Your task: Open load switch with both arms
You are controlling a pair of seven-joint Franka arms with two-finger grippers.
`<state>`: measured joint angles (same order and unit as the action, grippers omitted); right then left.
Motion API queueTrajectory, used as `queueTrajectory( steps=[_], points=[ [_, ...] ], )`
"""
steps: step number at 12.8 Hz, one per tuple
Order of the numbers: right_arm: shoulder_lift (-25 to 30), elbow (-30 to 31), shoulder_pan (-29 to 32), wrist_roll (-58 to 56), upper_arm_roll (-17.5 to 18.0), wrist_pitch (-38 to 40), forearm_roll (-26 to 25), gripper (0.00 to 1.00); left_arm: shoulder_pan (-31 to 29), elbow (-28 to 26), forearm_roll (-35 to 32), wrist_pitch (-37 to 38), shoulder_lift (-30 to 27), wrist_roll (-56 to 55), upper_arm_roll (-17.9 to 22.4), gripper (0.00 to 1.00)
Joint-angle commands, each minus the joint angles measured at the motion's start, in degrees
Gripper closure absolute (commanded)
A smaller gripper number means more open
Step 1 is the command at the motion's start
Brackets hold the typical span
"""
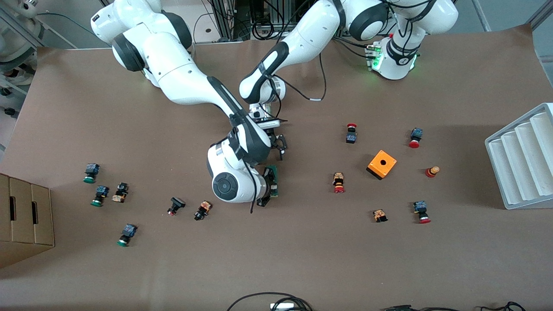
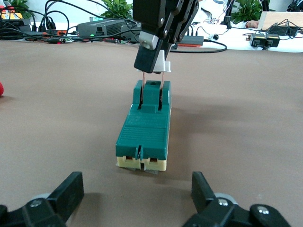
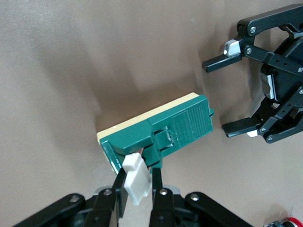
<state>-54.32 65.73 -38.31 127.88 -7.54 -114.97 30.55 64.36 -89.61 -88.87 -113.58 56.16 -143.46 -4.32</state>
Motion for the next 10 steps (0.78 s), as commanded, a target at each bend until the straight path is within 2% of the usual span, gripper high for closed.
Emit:
queueTrajectory(
  steps=[1, 6, 10],
  points=[
    [2.72, 3.18, -0.54, -0.79, 0.24, 0.71, 1.44, 0.74, -0.2, 1.2, 0.98, -4.45, 5.54, -1.99, -1.12, 0.0],
    [3.86, 3.79, -0.54, -0.88, 1.21, 0.98, 0.83, 0.74, -0.2, 1.2, 0.98, -4.45, 5.54, -1.91, -1.12, 0.0],
    [5.53, 6.6, -1.06, -1.94, 1.21, 0.98, 0.13, 0.75, -0.2, 1.37, 0.98, -4.45, 5.54, -1.91, -1.12, 0.0]
  ],
)
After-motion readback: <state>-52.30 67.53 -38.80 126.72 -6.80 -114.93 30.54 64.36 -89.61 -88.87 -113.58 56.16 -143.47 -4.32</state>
